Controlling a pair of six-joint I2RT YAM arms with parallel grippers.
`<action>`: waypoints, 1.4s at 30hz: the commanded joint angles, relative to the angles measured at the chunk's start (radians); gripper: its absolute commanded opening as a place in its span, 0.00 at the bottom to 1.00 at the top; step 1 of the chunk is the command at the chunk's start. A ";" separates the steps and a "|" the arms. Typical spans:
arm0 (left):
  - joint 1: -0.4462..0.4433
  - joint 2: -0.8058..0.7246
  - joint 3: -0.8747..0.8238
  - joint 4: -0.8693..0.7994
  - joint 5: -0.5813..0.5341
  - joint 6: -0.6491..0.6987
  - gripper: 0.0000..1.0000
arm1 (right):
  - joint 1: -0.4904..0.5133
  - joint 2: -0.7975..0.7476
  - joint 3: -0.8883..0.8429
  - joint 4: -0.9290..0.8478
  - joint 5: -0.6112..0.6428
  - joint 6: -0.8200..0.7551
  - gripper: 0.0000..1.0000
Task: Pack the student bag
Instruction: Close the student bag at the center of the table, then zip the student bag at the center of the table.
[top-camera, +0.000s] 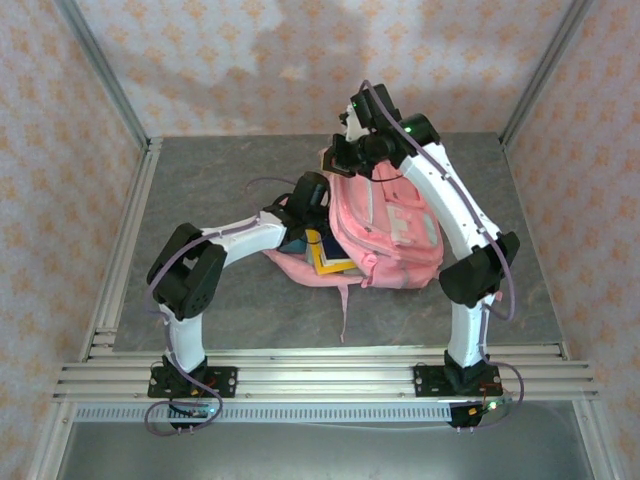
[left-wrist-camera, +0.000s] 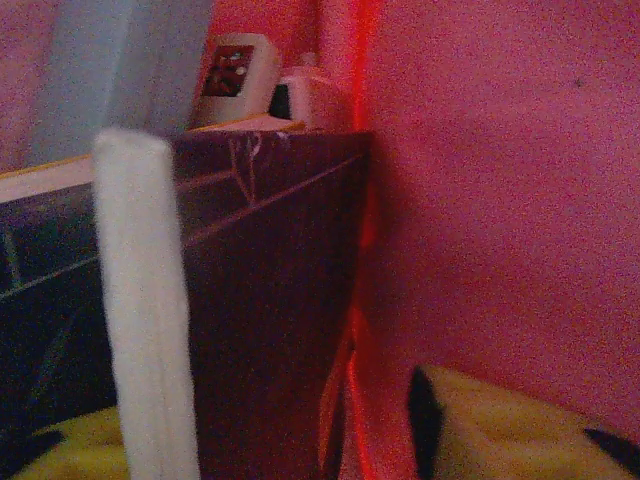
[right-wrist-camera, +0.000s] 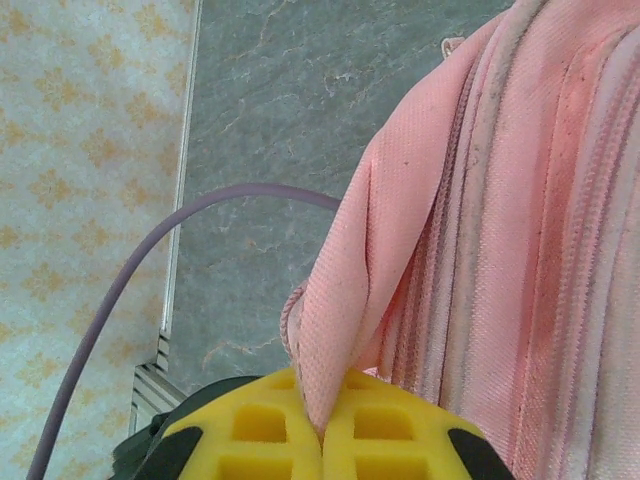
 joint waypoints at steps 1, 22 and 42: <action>0.016 -0.105 0.005 -0.166 -0.078 0.102 0.59 | 0.005 -0.091 0.000 0.116 0.044 0.013 0.00; 0.205 -0.576 -0.217 -0.710 -0.250 0.384 0.56 | 0.006 0.026 -0.003 0.056 0.283 0.115 0.47; -0.081 -0.306 -0.138 -0.838 -0.389 0.553 0.18 | -0.086 -0.477 -0.944 0.202 0.346 0.164 0.36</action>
